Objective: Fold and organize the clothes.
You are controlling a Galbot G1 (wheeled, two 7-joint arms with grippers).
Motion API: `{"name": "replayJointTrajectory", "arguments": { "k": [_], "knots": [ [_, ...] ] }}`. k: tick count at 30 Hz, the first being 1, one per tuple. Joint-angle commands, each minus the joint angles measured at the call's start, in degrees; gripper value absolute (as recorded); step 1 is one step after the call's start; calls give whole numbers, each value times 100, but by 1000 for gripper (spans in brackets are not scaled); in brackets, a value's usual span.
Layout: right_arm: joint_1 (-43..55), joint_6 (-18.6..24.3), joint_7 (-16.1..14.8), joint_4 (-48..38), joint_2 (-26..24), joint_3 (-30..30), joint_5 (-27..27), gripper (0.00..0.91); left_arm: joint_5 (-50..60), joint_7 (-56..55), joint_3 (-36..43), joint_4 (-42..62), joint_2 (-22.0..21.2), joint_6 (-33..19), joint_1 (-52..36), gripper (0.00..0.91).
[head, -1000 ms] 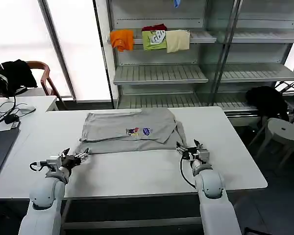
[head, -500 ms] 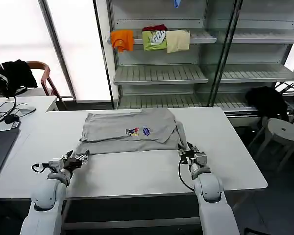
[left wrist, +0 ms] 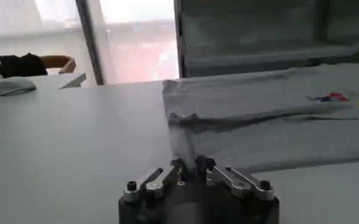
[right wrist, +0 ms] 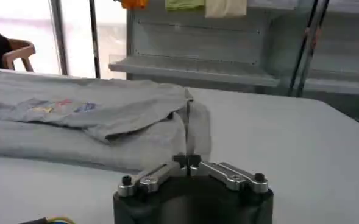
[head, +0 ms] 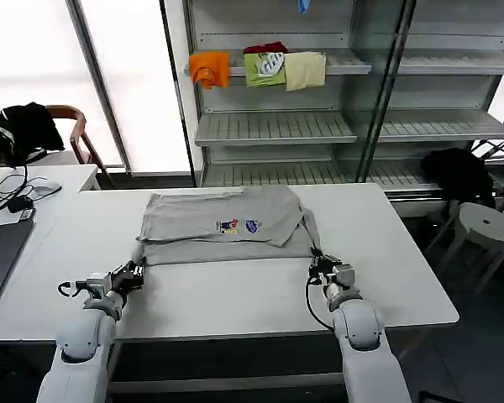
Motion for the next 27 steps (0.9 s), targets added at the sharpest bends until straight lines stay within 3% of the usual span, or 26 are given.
{"name": "replayJointTrajectory", "arguments": {
  "k": [1,10,15,27],
  "knots": [
    [-105,-21,-4,168,-36,11,73,0,126,-36,0,0,25,-106,32,0],
    [-599,-650,162,1042,-220,83,1000,0,-451,50,-169,-965,251,35,713,0],
    [-1305,-672,236,1851,-329,103,943,0,-1109,114,-482,-1658,393,258,1450,0],
    [-2471,-681,304,3002,-447,3,667,0,-1453,231,-914,-2539,358,257,2678,0]
  ]
}}
